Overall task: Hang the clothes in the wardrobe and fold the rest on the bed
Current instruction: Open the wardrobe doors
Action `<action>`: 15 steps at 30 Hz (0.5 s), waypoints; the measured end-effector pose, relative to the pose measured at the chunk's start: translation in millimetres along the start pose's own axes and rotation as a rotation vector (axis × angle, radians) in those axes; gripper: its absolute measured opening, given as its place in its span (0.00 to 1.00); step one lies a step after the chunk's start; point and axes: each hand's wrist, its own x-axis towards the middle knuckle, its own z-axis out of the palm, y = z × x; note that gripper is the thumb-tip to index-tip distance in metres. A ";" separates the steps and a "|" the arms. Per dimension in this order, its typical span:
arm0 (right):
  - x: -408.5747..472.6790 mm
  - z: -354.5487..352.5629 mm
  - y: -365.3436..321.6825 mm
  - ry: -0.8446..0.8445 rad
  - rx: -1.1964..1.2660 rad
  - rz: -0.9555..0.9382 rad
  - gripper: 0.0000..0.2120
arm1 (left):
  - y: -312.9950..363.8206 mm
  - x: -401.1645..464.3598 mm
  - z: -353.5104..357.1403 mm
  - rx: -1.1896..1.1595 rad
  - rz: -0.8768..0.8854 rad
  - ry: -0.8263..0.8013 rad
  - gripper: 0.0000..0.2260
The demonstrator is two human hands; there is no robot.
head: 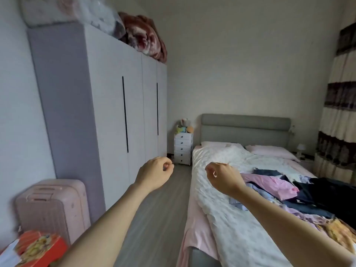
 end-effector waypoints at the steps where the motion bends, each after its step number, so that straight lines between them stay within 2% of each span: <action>1: 5.9 16.0 -0.7 -0.022 0.029 0.005 0.11 | -9.9 1.9 8.3 -0.034 -0.025 -0.002 0.08; 7: 81.3 128.0 -9.0 -0.121 0.200 0.016 0.12 | -118.8 45.6 60.5 -0.100 -0.141 0.013 0.08; 15: 275.7 226.5 -56.8 -0.220 0.273 -0.012 0.12 | -267.0 193.0 35.5 -0.141 -0.238 0.094 0.05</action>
